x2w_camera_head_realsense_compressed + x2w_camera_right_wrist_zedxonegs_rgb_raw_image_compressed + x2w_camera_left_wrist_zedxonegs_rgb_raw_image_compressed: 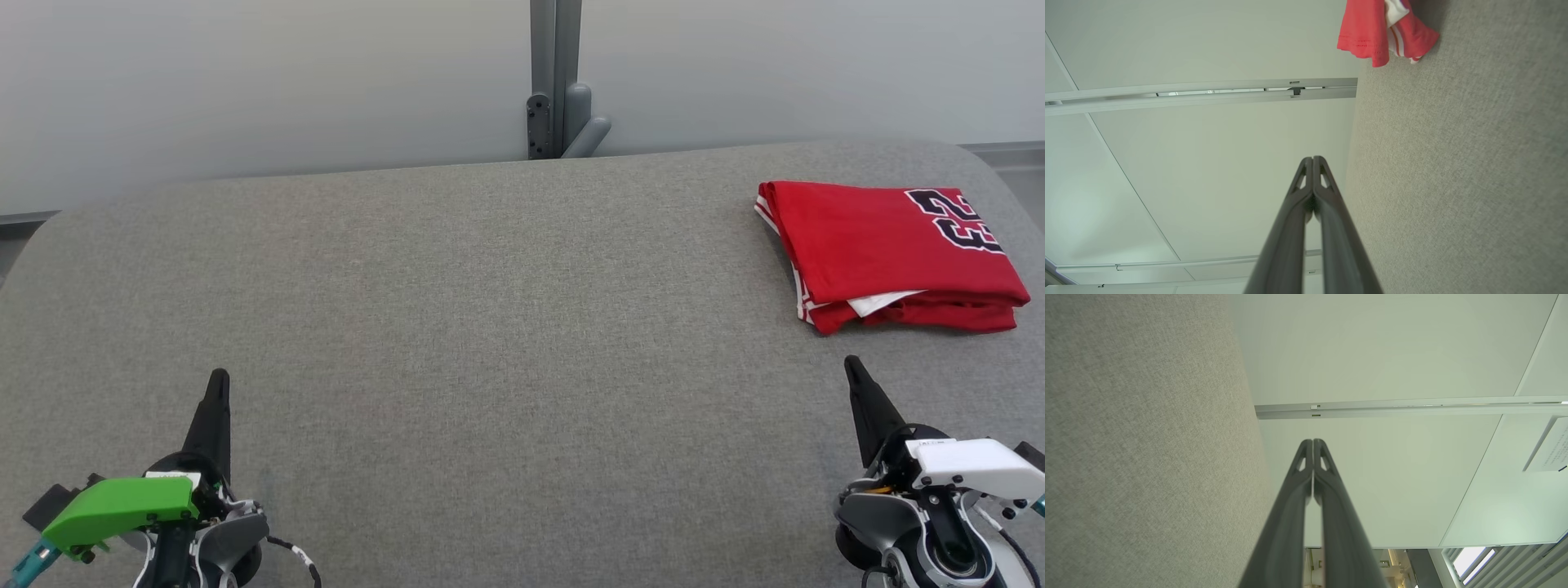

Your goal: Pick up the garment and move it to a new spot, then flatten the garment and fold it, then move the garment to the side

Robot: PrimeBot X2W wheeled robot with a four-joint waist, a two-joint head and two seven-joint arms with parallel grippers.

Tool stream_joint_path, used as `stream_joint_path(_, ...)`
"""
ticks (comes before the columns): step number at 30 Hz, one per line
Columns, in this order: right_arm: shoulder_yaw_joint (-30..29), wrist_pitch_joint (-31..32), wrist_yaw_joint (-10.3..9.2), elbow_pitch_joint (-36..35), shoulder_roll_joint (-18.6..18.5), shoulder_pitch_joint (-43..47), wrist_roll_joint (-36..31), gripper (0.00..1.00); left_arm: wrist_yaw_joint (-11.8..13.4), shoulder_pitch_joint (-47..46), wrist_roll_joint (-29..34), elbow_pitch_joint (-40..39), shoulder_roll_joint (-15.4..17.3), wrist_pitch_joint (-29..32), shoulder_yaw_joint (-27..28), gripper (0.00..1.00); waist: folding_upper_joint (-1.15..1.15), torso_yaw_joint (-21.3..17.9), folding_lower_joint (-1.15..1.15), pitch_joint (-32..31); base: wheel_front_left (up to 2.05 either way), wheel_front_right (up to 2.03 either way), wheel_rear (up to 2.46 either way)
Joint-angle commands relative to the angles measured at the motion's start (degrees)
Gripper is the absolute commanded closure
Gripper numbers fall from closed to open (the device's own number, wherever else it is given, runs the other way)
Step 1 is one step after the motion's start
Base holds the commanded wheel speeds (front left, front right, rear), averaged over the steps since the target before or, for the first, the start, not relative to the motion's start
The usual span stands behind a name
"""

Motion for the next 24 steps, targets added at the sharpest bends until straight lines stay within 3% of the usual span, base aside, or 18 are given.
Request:
stream_joint_path(1, -0.2, 0.27, 0.02, 0.14, 0.0, -0.59, -0.41, 1.0, -0.3, -0.63, -0.11, 0.11, 0.04, 0.22, 0.12, 1.0, 0.16, 0.0, 0.0, 0.0, 0.0, 0.0, 0.0)
stream_joint_path(24, -0.43, 0.44, 0.02, 0.15, 0.19, -0.61, -0.56, 1.0, -0.3, -0.62, -0.11, 0.1, 0.04, 0.22, 0.11, 1.0, 0.16, 0.0, 0.0, 0.0, 0.0, 0.0, 0.0)
